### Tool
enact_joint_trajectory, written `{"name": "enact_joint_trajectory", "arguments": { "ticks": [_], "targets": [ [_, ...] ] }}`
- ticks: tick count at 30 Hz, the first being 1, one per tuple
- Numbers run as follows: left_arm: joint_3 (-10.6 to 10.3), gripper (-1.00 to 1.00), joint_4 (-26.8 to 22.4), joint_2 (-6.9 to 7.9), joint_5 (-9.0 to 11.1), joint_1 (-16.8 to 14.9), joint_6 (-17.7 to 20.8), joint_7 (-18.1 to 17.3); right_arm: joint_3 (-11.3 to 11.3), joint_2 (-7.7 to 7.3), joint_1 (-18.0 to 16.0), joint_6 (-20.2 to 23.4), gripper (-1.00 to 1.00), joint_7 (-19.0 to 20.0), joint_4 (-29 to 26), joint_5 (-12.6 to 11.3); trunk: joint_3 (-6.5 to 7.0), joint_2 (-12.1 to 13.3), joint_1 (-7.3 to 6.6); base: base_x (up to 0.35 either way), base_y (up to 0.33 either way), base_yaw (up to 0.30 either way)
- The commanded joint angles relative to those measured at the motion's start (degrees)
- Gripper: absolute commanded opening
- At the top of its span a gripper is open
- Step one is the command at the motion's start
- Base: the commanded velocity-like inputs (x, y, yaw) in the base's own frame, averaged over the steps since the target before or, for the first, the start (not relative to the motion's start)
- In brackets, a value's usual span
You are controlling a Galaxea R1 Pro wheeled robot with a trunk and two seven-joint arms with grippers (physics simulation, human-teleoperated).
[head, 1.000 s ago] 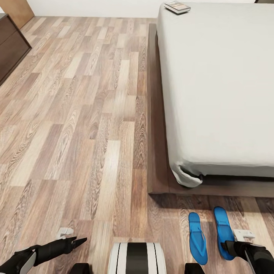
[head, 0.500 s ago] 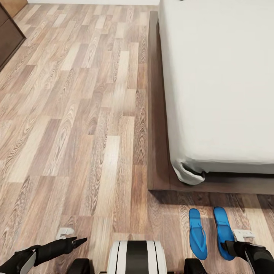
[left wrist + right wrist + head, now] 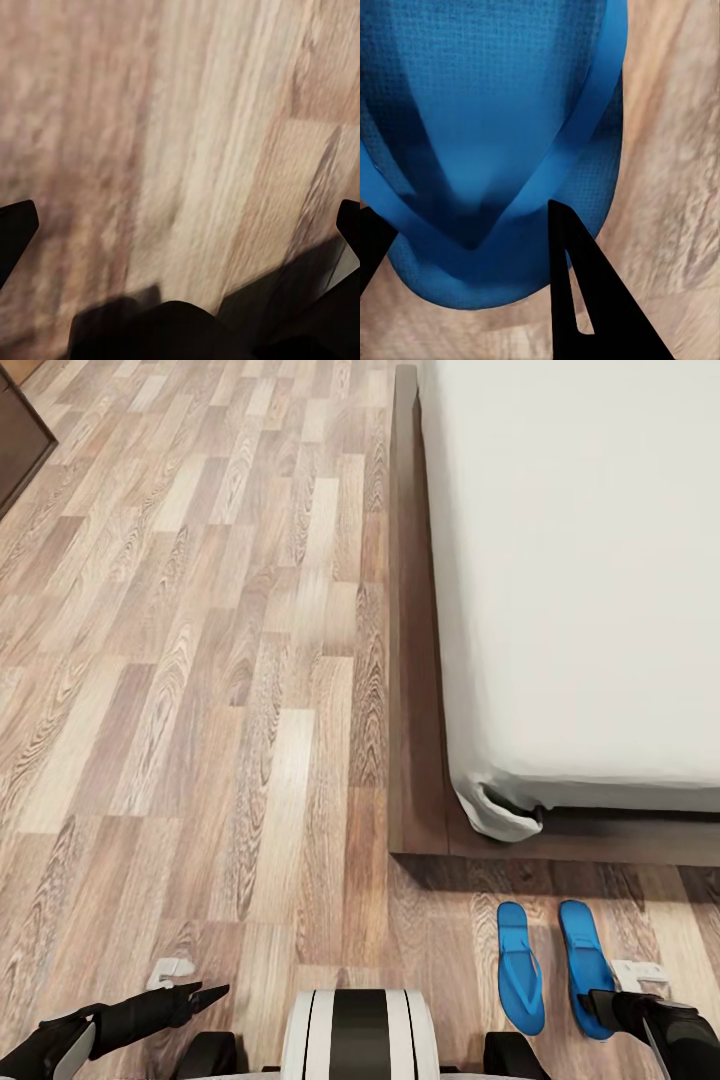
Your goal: In the bedroom, move the book from the bed onto either nightstand, and place the two sandals side by side next to the bed.
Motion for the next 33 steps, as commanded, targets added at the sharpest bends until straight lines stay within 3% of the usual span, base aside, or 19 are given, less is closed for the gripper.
{"name": "enact_joint_trajectory", "arguments": {
  "ticks": [1, 6, 12, 21, 33],
  "targets": [
    [0.2, 1.0, 0.0, -0.01, 0.1, 0.0, 0.6, -0.3, -0.2, 0.03, 0.0, -1.7, -1.0, 0.6, -0.1, 0.7, -0.03, 0.0, -0.01, 0.0, 0.0, 0.0],
    [0.2, 1.0, 0.0, -0.01, 0.1, 0.0, 0.6, -0.3, -0.2, 0.03, 0.0, -5.7, -1.0, 0.8, 0.0, 0.6, -0.03, 0.0, -0.01, 0.0, 0.0, 0.0],
    [0.2, 1.0, 0.0, -0.01, 0.1, 0.0, 0.6, -0.3, -0.2, 0.03, 0.0, -5.8, -1.0, 0.8, 0.0, 0.6, -0.03, 0.0, -0.01, 0.0, 0.0, 0.0],
    [0.2, 1.0, 0.0, -0.1, 0.1, 0.0, 0.6, -0.3, -0.2, 0.03, 0.0, -5.7, -1.0, 0.8, 0.0, 0.6, -2.02, -0.1, 0.22, 0.0, 0.0, 0.0],
    [0.2, 1.0, 0.0, -0.1, 0.1, 0.0, 0.6, -0.3, -0.1, -0.05, 0.0, -6.4, -1.0, 1.0, -0.2, 0.6, -2.02, -0.1, 0.22, 0.0, 0.0, 0.0]
  ]
}}
